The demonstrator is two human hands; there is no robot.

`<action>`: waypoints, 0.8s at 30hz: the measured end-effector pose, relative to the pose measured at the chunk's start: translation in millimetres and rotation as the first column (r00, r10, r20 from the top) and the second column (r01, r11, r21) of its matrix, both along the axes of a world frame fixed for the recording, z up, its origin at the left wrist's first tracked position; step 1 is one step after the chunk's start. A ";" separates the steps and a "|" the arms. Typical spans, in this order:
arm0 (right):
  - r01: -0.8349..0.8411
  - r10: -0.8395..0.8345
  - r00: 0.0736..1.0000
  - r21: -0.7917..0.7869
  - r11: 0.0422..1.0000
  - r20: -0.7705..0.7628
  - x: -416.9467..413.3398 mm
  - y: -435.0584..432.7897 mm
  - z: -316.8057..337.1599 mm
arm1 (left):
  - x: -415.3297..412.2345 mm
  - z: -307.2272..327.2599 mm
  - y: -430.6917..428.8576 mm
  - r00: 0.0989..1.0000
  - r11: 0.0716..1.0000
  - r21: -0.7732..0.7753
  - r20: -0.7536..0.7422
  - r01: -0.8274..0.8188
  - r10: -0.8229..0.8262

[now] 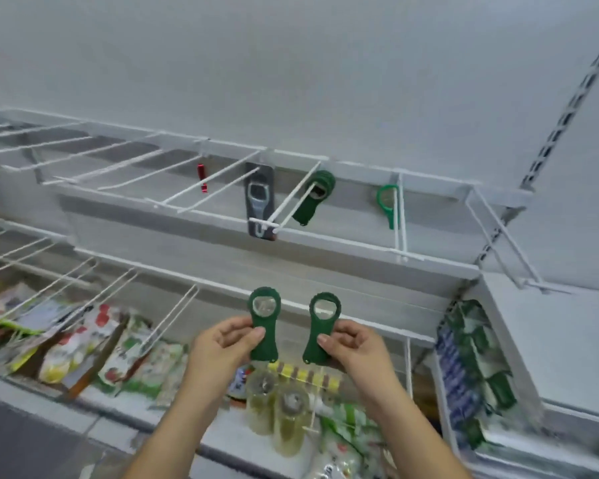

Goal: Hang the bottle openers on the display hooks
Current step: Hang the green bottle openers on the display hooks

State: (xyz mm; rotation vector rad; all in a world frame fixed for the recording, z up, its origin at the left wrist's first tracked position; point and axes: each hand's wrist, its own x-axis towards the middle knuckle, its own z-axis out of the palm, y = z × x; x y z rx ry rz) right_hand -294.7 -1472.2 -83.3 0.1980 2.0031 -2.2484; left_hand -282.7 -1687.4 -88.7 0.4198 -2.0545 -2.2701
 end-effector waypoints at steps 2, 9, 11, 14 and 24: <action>0.056 -0.056 0.998 0.007 0.998 -0.013 11.2 -2.1 5.9 | -2.0 4.4 -2.6 0.997 0.997 0.004 -0.008 0.072 -0.072; 0.162 -0.161 0.985 0.009 0.987 -0.059 32.5 -12.2 11.3 | -2.3 16.6 -13.3 0.982 0.981 -0.031 -0.006 0.189 -0.190; 0.156 -0.155 0.986 -0.001 0.988 -0.062 32.7 -14.6 11.7 | -0.7 20.6 -15.8 0.982 0.981 -0.036 -0.006 0.189 -0.189; 0.116 -0.118 0.991 -0.042 0.992 -0.058 24.9 -18.4 12.4 | -0.6 23.4 -20.7 0.986 0.986 -0.032 -0.003 0.164 -0.164; 0.148 -0.154 0.986 -0.086 0.985 -0.069 10.7 -43.3 20.7 | -9.6 21.7 -40.8 0.990 0.990 -0.044 -0.023 0.137 -0.138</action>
